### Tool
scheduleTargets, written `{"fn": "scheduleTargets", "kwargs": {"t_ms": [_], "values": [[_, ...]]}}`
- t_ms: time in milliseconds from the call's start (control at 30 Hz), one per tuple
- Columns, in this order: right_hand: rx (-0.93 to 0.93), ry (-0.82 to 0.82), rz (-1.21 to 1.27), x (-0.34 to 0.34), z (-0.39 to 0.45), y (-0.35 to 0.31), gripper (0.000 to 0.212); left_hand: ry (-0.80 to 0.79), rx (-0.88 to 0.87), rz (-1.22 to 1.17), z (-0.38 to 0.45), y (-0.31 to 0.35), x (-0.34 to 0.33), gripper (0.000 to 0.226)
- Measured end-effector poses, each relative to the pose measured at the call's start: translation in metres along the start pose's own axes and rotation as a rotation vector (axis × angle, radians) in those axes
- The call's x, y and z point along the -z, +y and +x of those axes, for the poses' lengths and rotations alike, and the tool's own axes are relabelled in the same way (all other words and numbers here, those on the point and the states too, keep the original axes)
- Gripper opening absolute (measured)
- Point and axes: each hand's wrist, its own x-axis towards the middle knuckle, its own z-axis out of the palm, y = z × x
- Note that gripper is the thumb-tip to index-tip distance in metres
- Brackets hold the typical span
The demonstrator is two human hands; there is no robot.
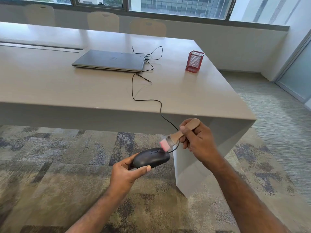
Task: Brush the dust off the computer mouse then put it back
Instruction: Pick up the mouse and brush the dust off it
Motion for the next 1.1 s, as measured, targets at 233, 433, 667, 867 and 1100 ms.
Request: {"fn": "scheduleTargets", "kwargs": {"t_ms": [233,433,667,867,1100], "values": [[0.104,-0.362,-0.147,0.0,-0.01,-0.009,0.01,0.021,0.0,-0.001,0.002,0.0,0.001,0.068],[0.143,-0.362,-0.317,0.016,-0.004,-0.014,0.009,0.027,-0.005,0.016,0.0,0.001,0.002,0.058],[0.133,-0.425,-0.15,0.01,-0.008,-0.019,0.01,0.012,0.0,0.011,0.002,0.002,0.001,0.072],[0.104,-0.366,-0.34,0.02,-0.007,-0.015,0.01,0.04,-0.013,0.017,-0.001,0.001,0.004,0.072],[0.12,-0.363,-0.012,0.005,-0.012,-0.02,0.01,0.092,-0.016,0.037,0.001,0.002,-0.001,0.072]]}}
